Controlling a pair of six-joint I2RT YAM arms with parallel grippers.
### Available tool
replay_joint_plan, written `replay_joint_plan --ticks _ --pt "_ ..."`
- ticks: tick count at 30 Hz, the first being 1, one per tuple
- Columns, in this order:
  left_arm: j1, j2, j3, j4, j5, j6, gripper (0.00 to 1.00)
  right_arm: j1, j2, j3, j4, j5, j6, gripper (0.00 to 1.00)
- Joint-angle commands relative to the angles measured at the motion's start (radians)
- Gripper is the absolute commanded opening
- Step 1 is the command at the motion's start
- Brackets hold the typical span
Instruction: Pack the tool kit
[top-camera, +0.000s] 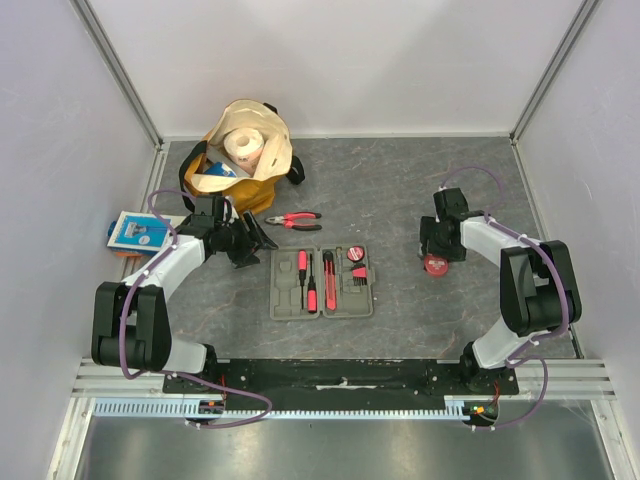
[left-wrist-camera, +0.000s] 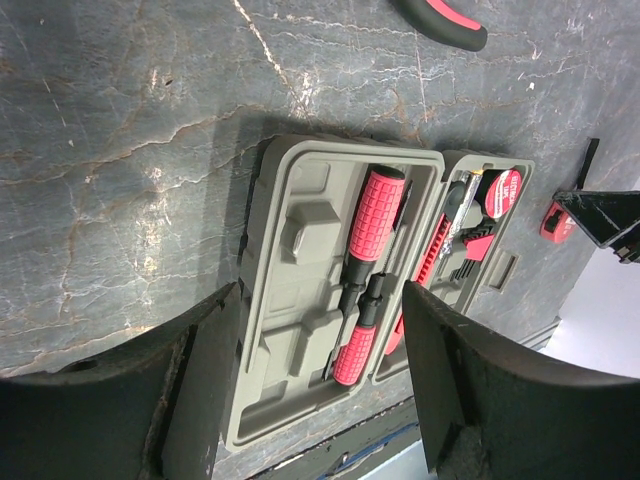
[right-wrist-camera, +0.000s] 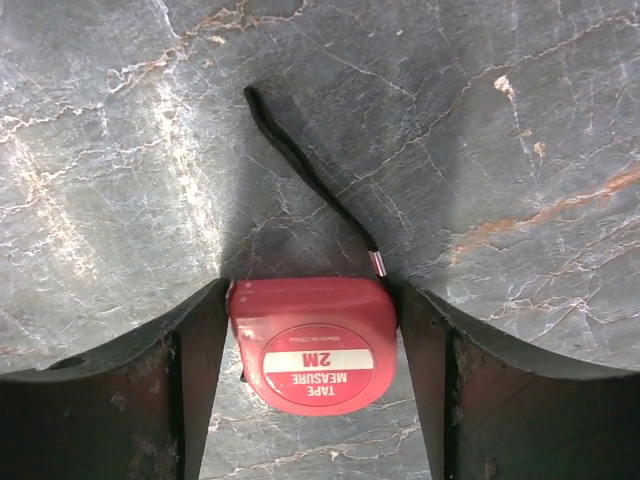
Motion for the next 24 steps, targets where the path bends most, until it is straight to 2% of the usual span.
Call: replay_joint_plan --ticks 1,3,5,7,10,13,20,22,24 --pt "-0.003 0.000 -0.004 0.035 0.019 0.027 0.71 0.000 0.006 -0.027 0.010 -0.049 0.000 0.69" --pt "0.000 0.001 -0.004 0.035 0.018 0.027 0.71 0.001 0.006 -0.025 -0.001 -0.054 0.005 0.58" --pt "-0.002 0.000 -0.004 0.035 0.018 0.029 0.71 0.009 -0.003 -0.025 -0.001 -0.057 0.009 0.53" --pt "0.000 -0.003 -0.007 0.035 0.018 0.026 0.71 0.020 -0.011 -0.028 -0.013 -0.051 0.020 0.55" --pt "0.000 -0.002 -0.009 0.035 0.019 0.026 0.71 0.041 -0.019 -0.030 -0.033 -0.033 0.026 0.70" --pt "0.000 0.001 -0.009 0.035 0.018 0.027 0.71 0.053 -0.029 -0.045 -0.036 -0.011 0.018 0.76" --pt "0.000 0.001 -0.009 0.035 0.019 0.027 0.71 0.057 -0.023 -0.064 -0.041 -0.053 0.023 0.75" --pt "0.000 0.001 -0.009 0.035 0.019 0.026 0.71 0.058 -0.020 -0.062 -0.039 -0.050 0.022 0.72" --pt "-0.002 0.001 -0.010 0.035 0.021 0.027 0.71 0.061 -0.019 -0.054 -0.038 -0.048 0.018 0.63"
